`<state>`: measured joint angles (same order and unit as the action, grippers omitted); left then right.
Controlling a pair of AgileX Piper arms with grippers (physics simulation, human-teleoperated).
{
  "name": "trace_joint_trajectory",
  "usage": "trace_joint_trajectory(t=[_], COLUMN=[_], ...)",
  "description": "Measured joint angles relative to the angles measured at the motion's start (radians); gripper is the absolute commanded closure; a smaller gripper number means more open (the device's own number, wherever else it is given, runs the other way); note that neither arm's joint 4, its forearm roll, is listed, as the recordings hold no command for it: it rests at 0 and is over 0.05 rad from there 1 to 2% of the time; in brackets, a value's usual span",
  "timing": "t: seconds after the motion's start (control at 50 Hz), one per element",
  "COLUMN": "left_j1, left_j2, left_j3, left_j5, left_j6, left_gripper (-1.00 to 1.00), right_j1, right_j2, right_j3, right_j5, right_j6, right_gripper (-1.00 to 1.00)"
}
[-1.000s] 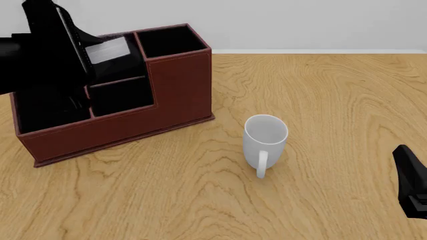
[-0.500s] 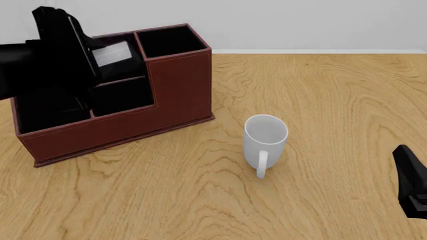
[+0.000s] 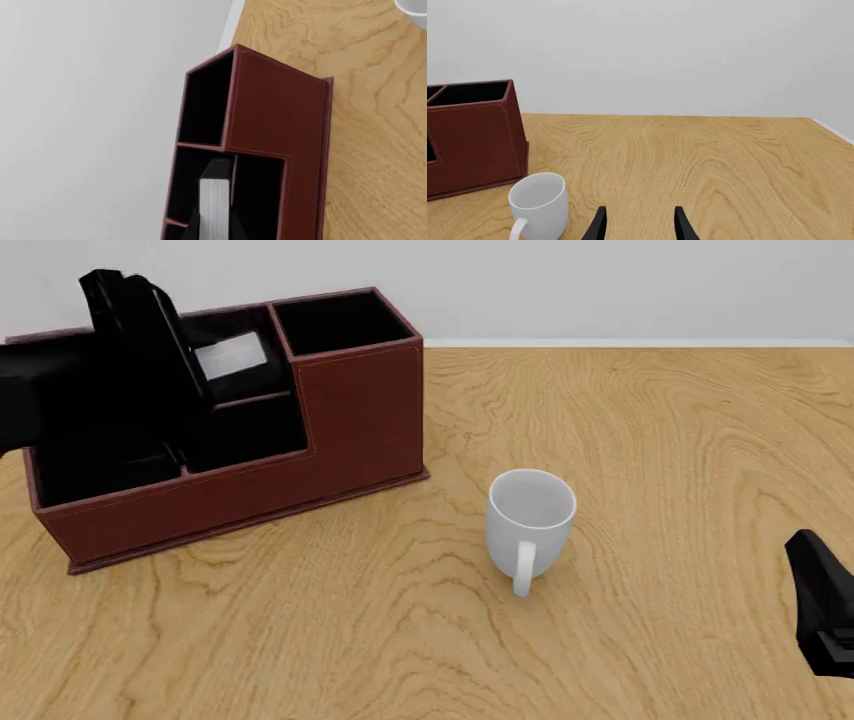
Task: Pick up the book and place it in the front compartment of the caddy.
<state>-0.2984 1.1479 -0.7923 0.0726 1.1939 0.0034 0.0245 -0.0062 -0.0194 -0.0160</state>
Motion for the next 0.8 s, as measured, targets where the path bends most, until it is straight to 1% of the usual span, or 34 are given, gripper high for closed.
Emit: trace_joint_trajectory(t=[0.42, 0.8], left_j1=[0.028, 0.060], left_j2=[0.051, 0.088], left_j3=[0.017, 0.001], left_j5=[-0.064, -0.097], left_j6=[0.014, 0.033], left_gripper=[1.00, 1.00], right_j1=[0.000, 0.000], right_j2=[0.000, 0.000], right_j3=[0.000, 0.000], right_j5=[0.000, 0.000], right_j6=[0.000, 0.000], right_gripper=[-1.00, -1.00])
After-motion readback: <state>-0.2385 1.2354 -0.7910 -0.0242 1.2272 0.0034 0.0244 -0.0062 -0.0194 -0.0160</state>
